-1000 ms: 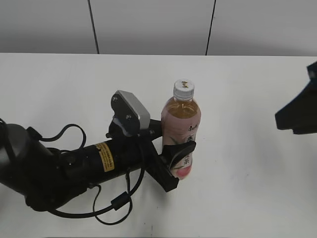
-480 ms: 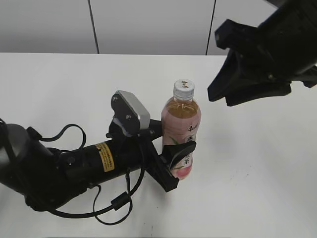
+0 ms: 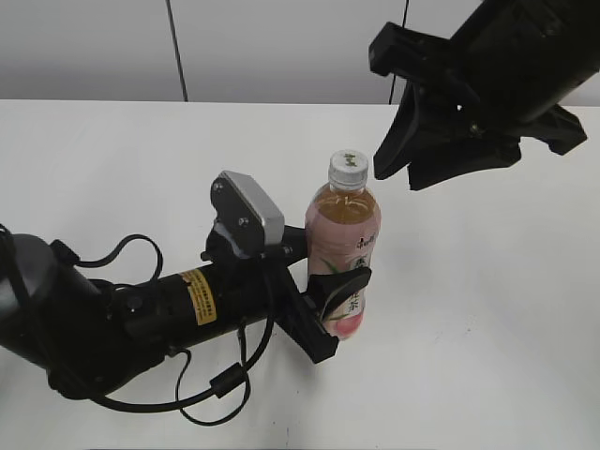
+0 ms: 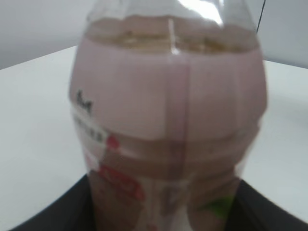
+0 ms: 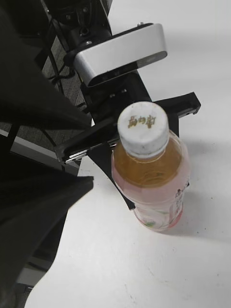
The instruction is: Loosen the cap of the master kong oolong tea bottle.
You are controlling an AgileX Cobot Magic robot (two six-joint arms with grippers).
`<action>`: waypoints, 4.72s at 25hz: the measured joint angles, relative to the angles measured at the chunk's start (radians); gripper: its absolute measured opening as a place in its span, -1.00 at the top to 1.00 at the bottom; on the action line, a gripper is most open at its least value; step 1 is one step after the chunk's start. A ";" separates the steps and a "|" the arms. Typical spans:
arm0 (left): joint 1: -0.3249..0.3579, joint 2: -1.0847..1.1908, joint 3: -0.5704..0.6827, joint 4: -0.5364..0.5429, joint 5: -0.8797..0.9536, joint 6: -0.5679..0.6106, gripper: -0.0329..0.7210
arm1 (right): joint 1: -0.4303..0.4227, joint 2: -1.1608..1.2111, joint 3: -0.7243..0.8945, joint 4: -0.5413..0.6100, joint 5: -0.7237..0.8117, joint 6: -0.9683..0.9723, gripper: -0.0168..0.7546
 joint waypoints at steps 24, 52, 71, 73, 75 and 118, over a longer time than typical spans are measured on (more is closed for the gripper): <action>0.000 0.000 0.000 0.002 -0.001 -0.003 -0.09 | 0.095 0.238 -0.291 -0.159 0.155 0.209 0.24; 0.000 0.000 0.000 0.016 -0.003 -0.003 -0.10 | 0.095 0.299 -0.349 -0.164 0.190 0.212 -0.05; 0.000 0.000 0.000 0.016 -0.003 -0.003 -0.10 | 0.095 0.299 -0.350 -0.170 0.198 0.075 0.23; 0.000 0.000 0.000 0.017 -0.003 -0.003 -0.10 | 0.095 0.299 -0.350 -0.168 0.198 0.019 0.23; 0.000 0.000 0.000 0.018 -0.003 -0.001 -0.10 | 0.095 0.299 -0.350 -0.168 0.197 -0.039 0.23; 0.000 0.000 0.000 0.024 -0.004 -0.001 -0.10 | 0.098 0.236 -0.299 -0.154 0.195 0.136 -0.28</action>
